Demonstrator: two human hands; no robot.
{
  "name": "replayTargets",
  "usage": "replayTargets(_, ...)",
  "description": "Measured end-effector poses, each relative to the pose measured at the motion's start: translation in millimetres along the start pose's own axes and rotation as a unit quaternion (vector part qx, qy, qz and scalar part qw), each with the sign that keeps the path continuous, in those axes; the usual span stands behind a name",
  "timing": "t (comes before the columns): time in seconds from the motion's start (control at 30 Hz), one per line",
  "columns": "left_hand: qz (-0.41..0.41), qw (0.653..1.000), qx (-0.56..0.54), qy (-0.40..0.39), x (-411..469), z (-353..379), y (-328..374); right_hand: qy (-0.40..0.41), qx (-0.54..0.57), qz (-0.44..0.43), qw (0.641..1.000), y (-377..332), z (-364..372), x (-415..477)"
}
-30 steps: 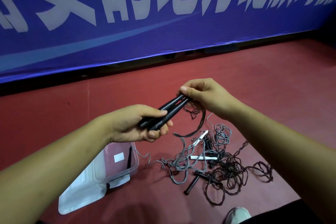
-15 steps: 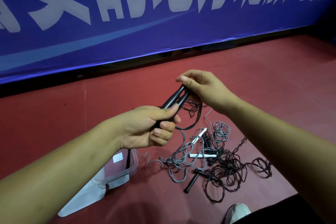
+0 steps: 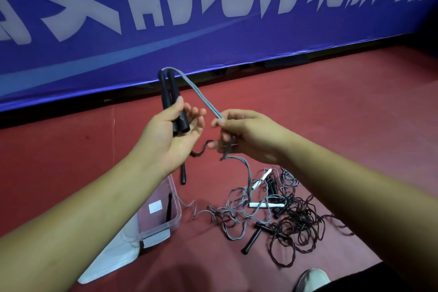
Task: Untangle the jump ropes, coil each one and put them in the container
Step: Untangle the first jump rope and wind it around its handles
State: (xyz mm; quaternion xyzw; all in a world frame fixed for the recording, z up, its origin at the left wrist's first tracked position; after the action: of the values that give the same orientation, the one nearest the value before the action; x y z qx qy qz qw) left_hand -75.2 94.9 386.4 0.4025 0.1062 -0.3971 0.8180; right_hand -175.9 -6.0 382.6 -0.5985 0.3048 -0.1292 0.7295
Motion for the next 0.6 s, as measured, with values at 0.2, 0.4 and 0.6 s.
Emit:
replayTargets(0.2, 0.045, 0.997, -0.044, 0.055, 7.6, -7.2, 10.5, 0.012, 0.032, 0.026, 0.999, 2.2, 21.7, -13.4)
replayTargets(0.4, 0.065, 0.998, 0.019, 0.011, 5.1, -1.1, 12.4, 0.034, -0.009, 0.008, 0.999, 2.2, 30.8, -28.4)
replayTargets(0.6, 0.060, 0.996, 0.066, 0.003, 4.3, -2.5, 8.5, 0.054, -0.100, -0.041, 0.993, 6.3, 46.9, -34.0)
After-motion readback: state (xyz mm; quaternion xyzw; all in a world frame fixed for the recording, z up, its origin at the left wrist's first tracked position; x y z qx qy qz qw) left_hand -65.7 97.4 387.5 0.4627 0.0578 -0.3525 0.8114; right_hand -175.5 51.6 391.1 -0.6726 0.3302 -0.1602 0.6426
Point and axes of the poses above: each hand's wrist, its own x-axis towards the middle knuckle, its own z-axis out of the palm, y = z × x, the point moved 6 cm from there along x, towards the middle knuckle, and after that the axes turned 14 degrees about y, right-handed, at the moved point
